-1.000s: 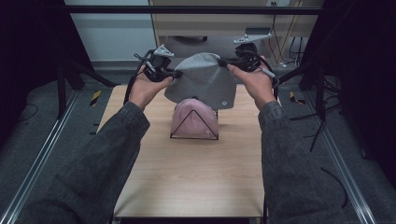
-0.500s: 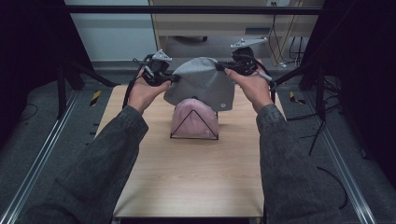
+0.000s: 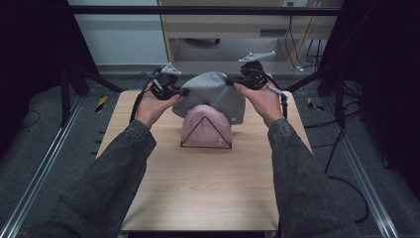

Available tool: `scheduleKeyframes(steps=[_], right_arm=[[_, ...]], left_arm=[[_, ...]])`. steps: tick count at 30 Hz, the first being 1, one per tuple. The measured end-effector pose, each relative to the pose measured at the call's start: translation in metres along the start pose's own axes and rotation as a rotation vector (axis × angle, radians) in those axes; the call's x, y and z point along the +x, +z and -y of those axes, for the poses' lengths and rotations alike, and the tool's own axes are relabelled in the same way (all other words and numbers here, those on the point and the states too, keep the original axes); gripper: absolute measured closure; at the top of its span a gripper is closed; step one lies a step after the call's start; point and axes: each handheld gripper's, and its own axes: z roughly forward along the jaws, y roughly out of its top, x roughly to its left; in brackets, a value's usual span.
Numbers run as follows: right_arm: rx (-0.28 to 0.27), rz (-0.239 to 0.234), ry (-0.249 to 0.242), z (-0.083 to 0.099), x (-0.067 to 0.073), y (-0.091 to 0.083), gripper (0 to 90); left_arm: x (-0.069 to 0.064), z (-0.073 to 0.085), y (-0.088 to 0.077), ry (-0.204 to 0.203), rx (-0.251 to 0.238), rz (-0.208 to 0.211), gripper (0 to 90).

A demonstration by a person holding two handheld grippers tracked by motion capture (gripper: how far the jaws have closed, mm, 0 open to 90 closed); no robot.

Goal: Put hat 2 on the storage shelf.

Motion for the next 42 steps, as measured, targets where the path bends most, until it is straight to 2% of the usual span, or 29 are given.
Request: scheduleKeyframes(steps=[17,21,25,29,36,42], right_arm=[[0.028,-0.016,0.02,0.021,0.003,0.014,86.3],[0.039,-0.023,0.031,0.026,0.003,0.018,86.3],[0.044,-0.025,0.035,0.03,0.002,0.019,86.3],[0.046,-0.027,0.037,0.032,0.003,0.02,86.3],[0.057,-0.032,0.037,0.038,0.007,0.026,86.3],[0.065,-0.035,0.037,0.042,0.01,0.031,86.1]], left_arm=[[0.001,0.019,0.012,-0.012,0.029,0.003,86.6],[-0.001,0.022,0.012,-0.019,0.03,0.004,86.6],[-0.004,0.024,0.012,-0.008,0.036,-0.003,86.5],[0.0,0.029,0.014,-0.032,0.038,0.002,86.5],[-0.001,0.037,0.015,-0.027,0.05,-0.007,86.5],[0.001,0.044,0.018,-0.044,0.074,-0.011,86.4]])
